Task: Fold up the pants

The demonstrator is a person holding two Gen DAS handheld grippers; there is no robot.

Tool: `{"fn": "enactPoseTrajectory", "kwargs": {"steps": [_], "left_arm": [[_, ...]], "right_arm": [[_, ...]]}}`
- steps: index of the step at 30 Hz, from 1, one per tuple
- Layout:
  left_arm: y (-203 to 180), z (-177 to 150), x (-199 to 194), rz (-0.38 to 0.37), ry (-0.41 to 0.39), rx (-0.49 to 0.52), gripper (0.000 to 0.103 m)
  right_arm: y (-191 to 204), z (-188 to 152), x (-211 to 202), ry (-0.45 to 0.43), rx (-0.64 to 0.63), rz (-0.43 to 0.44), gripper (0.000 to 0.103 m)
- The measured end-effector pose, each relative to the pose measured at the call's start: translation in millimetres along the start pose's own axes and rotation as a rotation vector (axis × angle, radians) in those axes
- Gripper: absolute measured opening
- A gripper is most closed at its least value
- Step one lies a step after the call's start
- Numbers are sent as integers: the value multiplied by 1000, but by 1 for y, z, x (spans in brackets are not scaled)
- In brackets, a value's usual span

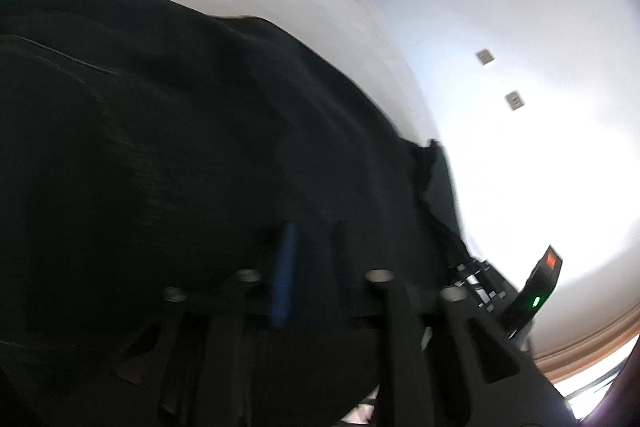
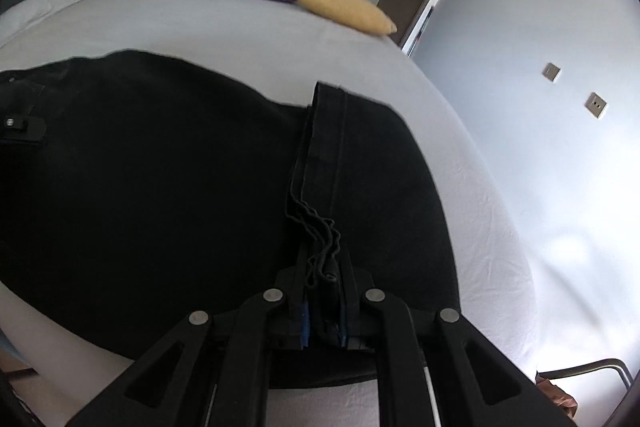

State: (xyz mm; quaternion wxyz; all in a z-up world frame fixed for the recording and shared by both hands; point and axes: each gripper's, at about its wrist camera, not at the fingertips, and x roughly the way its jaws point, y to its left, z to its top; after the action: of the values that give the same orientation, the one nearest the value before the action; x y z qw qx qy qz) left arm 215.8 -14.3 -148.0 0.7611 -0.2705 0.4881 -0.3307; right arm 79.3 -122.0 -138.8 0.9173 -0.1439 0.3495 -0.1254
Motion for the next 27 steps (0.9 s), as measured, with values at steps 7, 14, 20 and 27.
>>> {"fn": "enactPoseTrajectory", "kwargs": {"steps": [7,14,20,27], "left_arm": [[-40,12,13,-185,13,-58,89],[-50,25,45,-163,105,-95,89],[-50,30,52,-117,165,-75,23],[-43,54,26,-54,134,16,9]], "right_arm": [[35,15,-42,-102,-51,41,12],[79,23,-65,-130,-125,127,12],[101,24,-74,-146,-169,179,12],[124,29,-80,-168,-243,224,12]]}}
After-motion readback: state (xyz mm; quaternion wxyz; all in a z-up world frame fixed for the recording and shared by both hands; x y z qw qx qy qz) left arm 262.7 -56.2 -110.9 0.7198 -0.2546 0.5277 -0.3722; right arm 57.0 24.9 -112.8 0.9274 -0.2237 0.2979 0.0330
